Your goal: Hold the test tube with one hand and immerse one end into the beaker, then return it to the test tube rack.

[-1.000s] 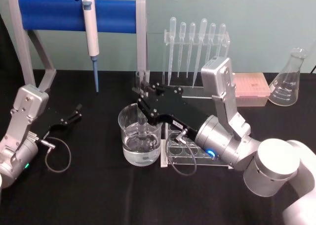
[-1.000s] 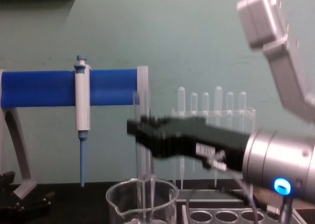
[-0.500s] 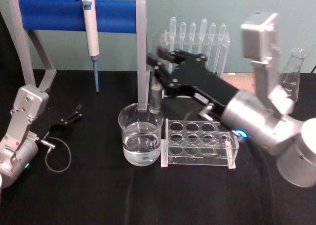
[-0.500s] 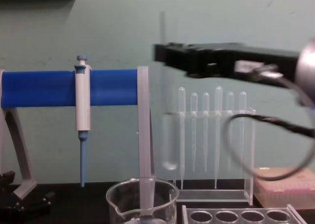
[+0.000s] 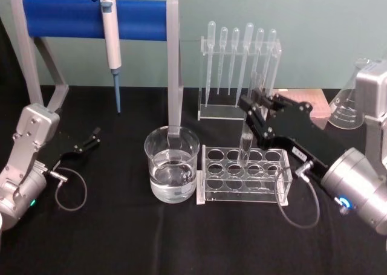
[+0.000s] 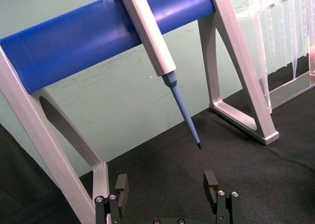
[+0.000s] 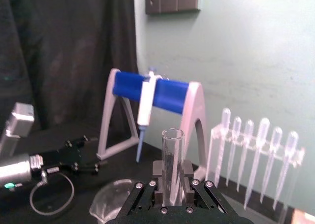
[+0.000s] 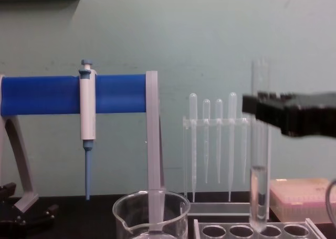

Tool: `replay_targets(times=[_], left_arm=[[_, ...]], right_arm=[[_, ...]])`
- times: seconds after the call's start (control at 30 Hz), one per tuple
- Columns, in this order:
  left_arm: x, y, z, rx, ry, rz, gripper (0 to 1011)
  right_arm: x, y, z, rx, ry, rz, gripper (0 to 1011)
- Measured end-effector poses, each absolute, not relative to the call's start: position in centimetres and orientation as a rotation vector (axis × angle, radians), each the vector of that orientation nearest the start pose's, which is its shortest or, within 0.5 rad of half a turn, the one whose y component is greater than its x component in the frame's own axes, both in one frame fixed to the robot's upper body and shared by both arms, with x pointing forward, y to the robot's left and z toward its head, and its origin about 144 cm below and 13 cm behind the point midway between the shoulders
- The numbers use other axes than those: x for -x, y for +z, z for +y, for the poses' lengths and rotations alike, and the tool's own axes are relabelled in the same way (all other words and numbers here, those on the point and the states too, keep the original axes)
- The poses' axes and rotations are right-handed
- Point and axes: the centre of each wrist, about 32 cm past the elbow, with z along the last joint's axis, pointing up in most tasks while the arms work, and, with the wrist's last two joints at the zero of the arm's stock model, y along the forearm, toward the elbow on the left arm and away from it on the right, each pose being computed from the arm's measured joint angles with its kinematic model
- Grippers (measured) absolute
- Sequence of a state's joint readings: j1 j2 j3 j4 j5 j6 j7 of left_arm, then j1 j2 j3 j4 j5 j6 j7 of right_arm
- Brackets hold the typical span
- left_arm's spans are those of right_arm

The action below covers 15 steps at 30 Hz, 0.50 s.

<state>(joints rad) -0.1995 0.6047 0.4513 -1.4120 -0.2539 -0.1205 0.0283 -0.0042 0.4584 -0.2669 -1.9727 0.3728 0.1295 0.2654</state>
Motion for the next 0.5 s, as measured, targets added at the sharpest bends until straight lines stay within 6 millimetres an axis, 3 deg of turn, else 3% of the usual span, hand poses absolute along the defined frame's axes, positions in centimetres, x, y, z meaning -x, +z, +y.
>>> replay_targets(times=[0.5], left_arm=[[-48.9,114.0,31.0,-0.304,1.248,-0.285,1000]], right_arm=[[-44.0,122.4,-22.8,-0.007,-0.914,-0.123,226]])
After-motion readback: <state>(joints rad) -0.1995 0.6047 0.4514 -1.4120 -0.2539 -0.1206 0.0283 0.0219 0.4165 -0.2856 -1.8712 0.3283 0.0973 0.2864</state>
